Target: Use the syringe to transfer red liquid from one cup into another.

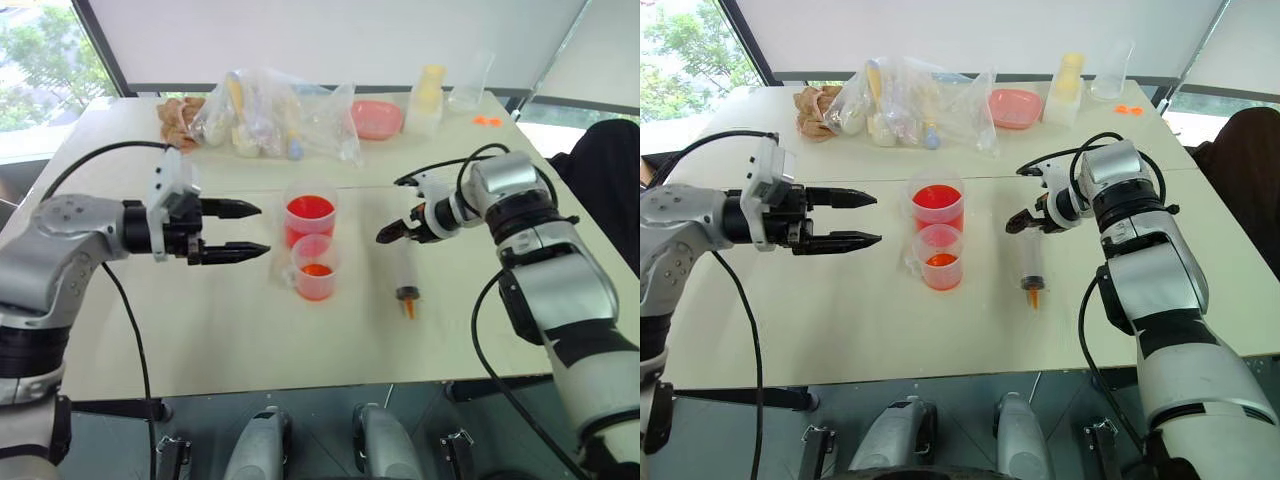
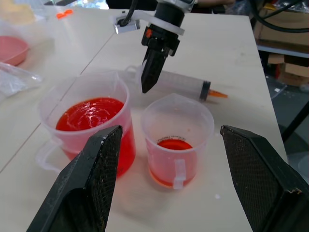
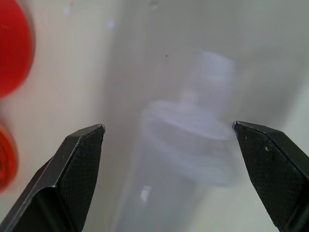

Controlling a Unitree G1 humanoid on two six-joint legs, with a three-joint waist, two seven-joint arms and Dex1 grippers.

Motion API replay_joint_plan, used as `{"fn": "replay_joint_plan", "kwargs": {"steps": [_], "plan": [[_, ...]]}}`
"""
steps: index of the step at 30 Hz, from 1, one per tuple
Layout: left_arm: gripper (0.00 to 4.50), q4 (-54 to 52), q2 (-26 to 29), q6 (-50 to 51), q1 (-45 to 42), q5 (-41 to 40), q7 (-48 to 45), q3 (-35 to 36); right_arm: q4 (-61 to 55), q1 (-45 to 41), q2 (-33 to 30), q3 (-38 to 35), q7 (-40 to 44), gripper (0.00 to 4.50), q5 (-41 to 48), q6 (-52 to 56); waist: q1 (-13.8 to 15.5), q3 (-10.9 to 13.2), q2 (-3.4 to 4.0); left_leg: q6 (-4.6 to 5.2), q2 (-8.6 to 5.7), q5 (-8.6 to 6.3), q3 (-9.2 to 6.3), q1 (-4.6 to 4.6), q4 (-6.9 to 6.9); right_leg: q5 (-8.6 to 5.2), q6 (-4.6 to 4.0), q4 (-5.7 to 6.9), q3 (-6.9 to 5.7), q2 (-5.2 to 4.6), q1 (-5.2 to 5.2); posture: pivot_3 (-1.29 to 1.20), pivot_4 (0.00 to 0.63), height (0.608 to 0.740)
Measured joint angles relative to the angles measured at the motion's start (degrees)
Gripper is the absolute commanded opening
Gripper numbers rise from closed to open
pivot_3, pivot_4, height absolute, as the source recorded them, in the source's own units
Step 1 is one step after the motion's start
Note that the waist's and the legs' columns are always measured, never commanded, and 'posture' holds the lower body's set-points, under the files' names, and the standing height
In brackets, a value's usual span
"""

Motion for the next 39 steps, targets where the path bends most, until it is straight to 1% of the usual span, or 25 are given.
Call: {"fn": "replay_joint_plan", "kwargs": {"steps": [2,4,5,6,8,9,10,11,15,19,20,21,23,24,35,36,38,39], "plan": [[3.42,-0.25,-0.43,0.04,0.09,-0.41,1.04,0.47,-3.23,1.19,-0.62,2.76,2.55,4.45,-1.42,-0.49,0.03,0.00,0.00,0.00,-0.01,0.00,-0.01,0.00,0.00,0.00,0.00,0.01,-0.04,0.00,0.00,0.00,0.150,0.740],[3.42,-0.43,-0.67,0.04,0.10,-0.63,1.73,0.52,-5.36,2.09,-1.03,3.66,3.73,4.45,-2.30,-0.50,0.02,0.00,0.00,0.00,-0.01,0.00,-0.01,0.00,0.00,0.00,0.00,0.02,-0.04,0.00,0.00,0.00,0.150,0.740],[3.42,-0.43,-0.83,0.01,0.10,-0.62,2.01,0.52,-5.66,2.45,-1.04,3.53,3.68,3.91,-2.65,-0.50,0.03,-0.01,-0.01,0.00,-0.02,0.00,-0.01,0.00,-0.01,0.00,0.00,0.02,-0.05,0.00,0.00,0.00,0.150,0.740],[3.42,-0.42,-0.88,-0.04,0.09,-0.59,2.21,0.51,-5.90,2.84,-1.16,3.30,3.32,3.61,-3.05,-0.52,0.06,-0.02,-0.02,-0.01,-0.02,0.00,-0.01,0.00,-0.01,0.00,0.00,0.01,-0.06,0.01,0.00,0.00,0.150,0.740],[3.42,-0.39,-0.86,-0.20,0.09,-0.36,2.20,0.50,-6.16,3.35,-1.69,1.63,2.89,2.63,-3.29,0.34,0.18,-0.02,-0.02,-0.01,-0.02,0.00,-0.01,0.00,-0.01,0.00,0.00,0.00,-0.06,0.00,0.01,0.00,0.150,0.740],[3.42,-0.30,-0.85,-0.24,0.01,-0.25,2.17,0.45,-7.00,3.49,-2.02,1.50,3.04,2.30,-3.28,1.10,0.19,-0.04,-0.04,-0.01,-0.02,0.00,-0.01,0.00,-0.01,0.00,0.00,0.00,-0.06,0.00,0.03,0.00,0.150,0.740],[3.42,-0.24,-0.85,-0.28,-0.03,-0.18,2.17,0.44,-7.74,3.79,-2.20,1.48,3.17,2.10,-3.28,1.56,0.20,-0.06,-0.07,-0.01,-0.02,0.00,-0.03,0.01,-0.01,0.00,0.00,-0.01,-0.08,0.00,0.04,0.00,0.150,0.740],[3.42,-0.12,-0.85,-0.34,-0.11,-0.11,2.14,0.41,-9.23,4.35,-2.60,1.48,3.45,2.01,-3.25,2.32,0.26,-0.07,-0.09,-0.01,-0.02,0.00,-0.06,0.00,-0.01,0.00,0.00,-0.02,-0.10,0.00,0.05,0.00,0.150,0.740],[3.42,1.07,-0.93,-1.33,-0.57,0.65,2.14,0.27,-15.31,7.39,-4.42,0.55,3.62,2.01,-2.77,5.75,0.52,-0.12,-0.16,-0.01,-0.07,0.00,-0.17,0.00,-0.01,-0.01,0.00,-0.07,-0.12,-0.01,0.12,0.00,0.150,0.740],[3.42,2.15,-1.48,-2.42,-1.88,1.33,1.89,-0.43,-19.69,9.95,-5.26,-1.10,2.93,2.01,-2.41,7.01,0.54,-0.15,-0.22,-0.01,-0.08,0.00,-0.18,0.00,-0.02,-0.01,0.00,-0.08,-0.14,-0.01,0.13,0.00,0.150,0.740],[3.42,2.61,-1.59,-2.51,-2.25,1.54,1.74,-0.55,-20.98,10.68,-5.67,-1.08,2.93,2.97,-2.34,6.96,0.58,-0.16,-0.22,-0.01,-0.09,0.00,-0.20,-0.01,-0.02,-0.01,0.00,-0.08,-0.16,-0.01,0.14,0.00,0.150,0.740],[3.42,3.00,-1.65,-2.63,-2.51,1.78,1.64,-0.61,-21.86,11.32,-6.12,-0.65,2.77,3.28,-2.43,6.97,0.60,-0.16,-0.22,-0.01,-0.09,0.00,-0.20,0.00,-0.02,-0.01,0.00,-0.08,-0.16,-0.01,0.14,0.00,0.150,0.740],[3.42,4.25,-1.90,-3.01,-2.93,2.04,1.44,-0.82,-24.39,13.17,-7.01,-0.35,3.37,4.25,-2.11,6.72,0.53,-0.20,-0.27,-0.01,-0.09,0.00,-0.18,0.02,-0.02,-0.01,0.00,-0.12,-0.18,-0.02,0.20,0.00,0.150,0.740],[3.42,4.63,-2.17,-3.33,-3.26,2.26,1.39,-1.02,-25.37,13.47,-7.02,-0.22,3.61,4.45,-2.02,6.71,0.37,-0.20,-0.28,-0.01,-0.09,0.00,-0.19,0.02,0.01,-0.01,0.00,-0.12,-0.18,-0.02,0.21,0.00,0.150,0.740],[3.42,5.27,-3.23,-4.63,-3.93,3.24,0.94,-2.19,-33.88,18.56,-9.71,-0.87,1.01,4.45,-1.97,8.85,0.71,-0.27,-0.40,-0.02,-0.08,0.01,-0.24,0.03,0.04,-0.02,-0.02,-0.12,-0.19,-0.04,0.27,0.00,0.150,0.740],[3.42,5.29,-3.25,-4.63,-3.93,3.26,0.94,-2.20,-34.76,19.08,-10.15,-0.78,0.96,4.22,-1.94,8.96,0.80,-0.27,-0.40,-0.02,-0.07,0.01,-0.24,0.04,0.04,-0.02,-0.03,-0.12,-0.19,-0.04,0.27,0.00,0.150,0.740],[3.42,5.33,-3.32,-4.68,-3.97,3.41,0.98,-2.26,-36.56,20.30,-11.49,-0.47,0.62,3.52,-1.89,9.44,1.24,-0.28,-0.41,-0.02,-0.06,0.01,-0.23,0.04,0.04,-0.04,-0.07,-0.14,-0.18,-0.04,0.27,0.00,0.150,0.740],[3.42,5.37,-3.33,-4.69,-3.96,3.51,1.00,-2.27,-37.50,20.94,-12.15,-0.19,0.47,2.96,-1.91,9.52,1.44,-0.28,-0.41,-0.02,-0.06,0.01,-0.24,0.04,0.04,-0.06,-0.10,-0.14,-0.19,-0.04,0.27,0.00,0.150,0.740]]}}
